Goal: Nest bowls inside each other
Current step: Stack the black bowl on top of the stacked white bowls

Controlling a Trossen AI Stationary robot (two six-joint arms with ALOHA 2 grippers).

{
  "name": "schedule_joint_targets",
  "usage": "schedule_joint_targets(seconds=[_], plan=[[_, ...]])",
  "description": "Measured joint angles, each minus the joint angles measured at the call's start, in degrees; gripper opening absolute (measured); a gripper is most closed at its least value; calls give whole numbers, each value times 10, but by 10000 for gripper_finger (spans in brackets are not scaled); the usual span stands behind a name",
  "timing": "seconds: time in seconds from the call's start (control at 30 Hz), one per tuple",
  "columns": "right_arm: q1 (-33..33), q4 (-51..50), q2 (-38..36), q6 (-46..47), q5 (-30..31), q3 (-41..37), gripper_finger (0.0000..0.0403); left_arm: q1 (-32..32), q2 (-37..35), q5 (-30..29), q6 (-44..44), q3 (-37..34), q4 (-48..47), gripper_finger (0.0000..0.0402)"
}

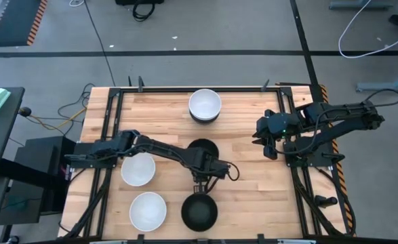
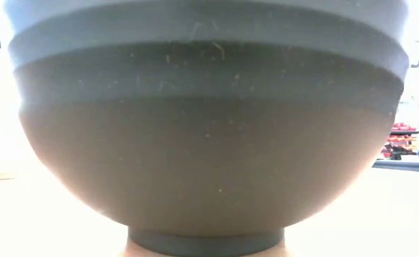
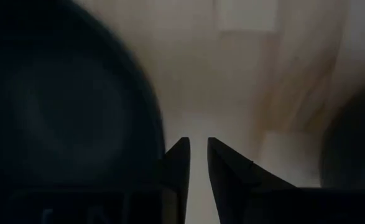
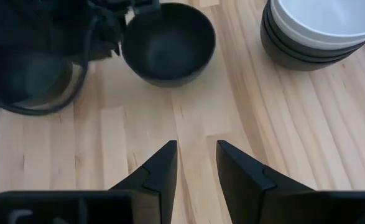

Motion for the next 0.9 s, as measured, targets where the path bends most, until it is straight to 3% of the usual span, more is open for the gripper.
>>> schedule_joint_targets(seconds=[0.2, 0.7, 0.9], plan=[[0, 2, 0, -1, 0, 0, 119, 9, 6, -39, -7, -1, -9, 69], [0, 2, 0, -6, 6, 0, 119, -9, 6, -44, -28, -1, -49, 76], [0, 1, 0, -6, 6, 0, 119, 5, 2, -88, -27, 50, -97, 75]])
